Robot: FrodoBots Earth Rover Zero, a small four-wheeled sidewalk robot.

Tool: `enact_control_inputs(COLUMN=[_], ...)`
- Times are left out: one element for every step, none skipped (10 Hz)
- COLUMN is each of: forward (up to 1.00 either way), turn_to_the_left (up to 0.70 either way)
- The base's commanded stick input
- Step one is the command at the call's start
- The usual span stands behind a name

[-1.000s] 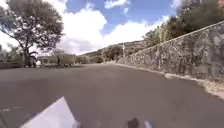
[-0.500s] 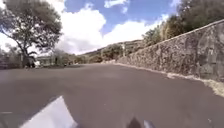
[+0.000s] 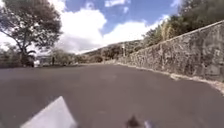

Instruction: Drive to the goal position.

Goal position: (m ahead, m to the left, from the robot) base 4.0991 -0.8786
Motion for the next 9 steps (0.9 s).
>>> enact_control_inputs(forward=[0.45,0.45,0.45,0.45,0.45,0.45,0.45,0.45,0.45], turn_to_the_left=[0.00,0.00,0.00,0.00,0.00,0.00,0.00,0.00,0.00])
